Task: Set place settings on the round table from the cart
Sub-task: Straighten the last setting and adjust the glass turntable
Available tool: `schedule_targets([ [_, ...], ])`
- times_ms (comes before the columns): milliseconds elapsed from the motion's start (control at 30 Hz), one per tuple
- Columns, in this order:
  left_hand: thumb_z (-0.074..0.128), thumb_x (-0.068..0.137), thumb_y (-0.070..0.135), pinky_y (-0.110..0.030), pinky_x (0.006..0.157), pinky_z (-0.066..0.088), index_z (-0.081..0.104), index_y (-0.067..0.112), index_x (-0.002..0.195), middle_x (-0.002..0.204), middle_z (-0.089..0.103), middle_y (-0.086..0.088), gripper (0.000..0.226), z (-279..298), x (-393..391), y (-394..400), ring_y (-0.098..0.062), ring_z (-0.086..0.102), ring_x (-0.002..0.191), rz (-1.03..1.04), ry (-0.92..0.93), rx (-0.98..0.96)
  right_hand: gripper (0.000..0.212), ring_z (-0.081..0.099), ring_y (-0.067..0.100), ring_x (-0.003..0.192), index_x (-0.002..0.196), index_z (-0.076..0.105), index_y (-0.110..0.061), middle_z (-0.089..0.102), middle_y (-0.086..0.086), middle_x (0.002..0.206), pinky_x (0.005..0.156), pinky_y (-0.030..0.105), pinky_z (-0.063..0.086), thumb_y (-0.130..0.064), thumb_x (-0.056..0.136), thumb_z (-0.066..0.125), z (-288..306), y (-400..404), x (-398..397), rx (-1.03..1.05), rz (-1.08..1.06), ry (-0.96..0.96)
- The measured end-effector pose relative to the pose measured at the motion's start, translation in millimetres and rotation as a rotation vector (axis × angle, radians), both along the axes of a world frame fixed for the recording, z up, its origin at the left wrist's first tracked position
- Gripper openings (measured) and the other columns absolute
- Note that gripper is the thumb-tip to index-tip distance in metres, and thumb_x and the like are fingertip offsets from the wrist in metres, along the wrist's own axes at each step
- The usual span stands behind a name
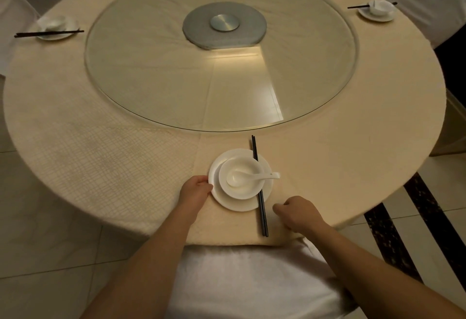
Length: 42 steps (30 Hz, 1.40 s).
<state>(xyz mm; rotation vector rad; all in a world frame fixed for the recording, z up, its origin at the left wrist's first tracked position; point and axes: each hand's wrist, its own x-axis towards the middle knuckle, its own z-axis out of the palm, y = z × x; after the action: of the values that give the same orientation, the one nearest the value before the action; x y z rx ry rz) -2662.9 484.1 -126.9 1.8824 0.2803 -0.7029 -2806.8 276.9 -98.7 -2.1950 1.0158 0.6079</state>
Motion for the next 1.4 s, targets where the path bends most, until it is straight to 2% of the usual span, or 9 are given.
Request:
schedule_targets([
  [300,0.054,0.088,0.014,-0.029,0.08,0.051,0.059,0.016,0.127,0.109,0.065,-0.004,0.038,19,1,10,-0.017,0.062,0.095,-0.018,-0.068,0.089,0.034,0.062,0.028,0.053,0.061,0.064,0.0,0.067,0.011,0.056,0.057,0.032,0.05,-0.024,0.083,0.054,24,-31,-10,-0.053,-0.211,-0.122],
  [367,0.052,0.091,0.017,-0.026,0.074,0.047,0.059,0.019,0.126,0.112,0.065,-0.004,0.036,27,6,26,-0.014,0.06,0.092,-0.123,-0.198,0.185,0.035,0.064,0.031,0.061,0.063,0.064,0.001,0.067,0.012,0.06,0.062,0.037,0.052,-0.026,0.084,0.053,39,-31,-5,-0.16,-0.264,-0.24],
  [467,0.048,0.097,0.025,-0.033,0.086,0.048,0.058,0.019,0.129,0.122,0.063,-0.004,0.034,43,18,66,-0.021,0.058,0.107,-0.394,-0.561,0.502,0.036,0.055,0.027,0.056,0.063,0.059,-0.004,0.061,0.009,0.059,0.056,0.037,0.046,-0.027,0.089,0.052,64,-13,13,-0.34,-0.222,-0.393],
  [600,0.037,0.101,0.039,-0.037,0.1,0.037,0.054,0.021,0.135,0.137,0.057,-0.003,0.042,84,43,139,-0.025,0.046,0.127,-0.551,-0.937,0.795,0.04,0.062,0.033,0.1,0.123,0.063,-0.01,0.067,0.014,0.117,0.076,0.038,0.05,-0.033,0.093,0.051,103,47,54,-0.593,0.002,-0.518],
  [667,0.03,0.101,0.045,-0.04,0.111,0.027,0.046,0.022,0.142,0.15,0.044,-0.003,0.049,110,57,186,-0.025,0.033,0.141,-0.557,-1.011,0.867,0.047,0.055,0.037,0.115,0.134,0.055,-0.012,0.06,0.015,0.131,0.086,0.043,0.049,-0.037,0.094,0.049,124,87,78,-0.725,0.162,-0.522],
  [833,0.026,0.1,0.051,-0.045,0.118,0.015,0.035,0.022,0.149,0.159,0.029,-0.004,0.057,184,90,330,-0.026,0.019,0.148,-0.403,-1.07,0.943,0.047,0.051,0.037,0.117,0.13,0.053,-0.015,0.061,0.012,0.127,0.087,0.046,0.047,-0.045,0.095,0.046,159,220,141,-0.891,0.328,-0.578],
  [1067,0.036,0.098,0.048,-0.044,0.113,0.024,0.046,0.018,0.139,0.151,0.04,-0.008,0.051,255,112,528,-0.027,0.032,0.14,-0.175,-1.07,1.109,0.049,0.049,0.035,0.119,0.131,0.052,-0.017,0.057,0.011,0.131,0.089,0.042,0.043,-0.049,0.095,0.042,196,426,235,-0.806,0.478,-0.679],
  [1267,0.034,0.1,0.047,-0.045,0.114,0.026,0.045,0.017,0.141,0.151,0.041,-0.009,0.052,265,179,601,-0.028,0.033,0.14,-0.13,-1.052,1.164,0.042,0.049,0.034,0.114,0.121,0.055,-0.015,0.06,0.01,0.119,0.089,0.044,0.041,-0.045,0.094,0.042,225,523,322,-0.789,0.478,-0.724],
  [1400,0.033,0.1,0.048,-0.043,0.115,0.024,0.043,0.02,0.144,0.154,0.038,-0.008,0.053,258,246,625,-0.026,0.03,0.142,-0.155,-1.035,1.154,0.044,0.047,0.031,0.12,0.129,0.05,-0.017,0.056,0.009,0.127,0.093,0.044,0.04,-0.044,0.095,0.041,222,567,399,-0.755,0.435,-0.756],
])
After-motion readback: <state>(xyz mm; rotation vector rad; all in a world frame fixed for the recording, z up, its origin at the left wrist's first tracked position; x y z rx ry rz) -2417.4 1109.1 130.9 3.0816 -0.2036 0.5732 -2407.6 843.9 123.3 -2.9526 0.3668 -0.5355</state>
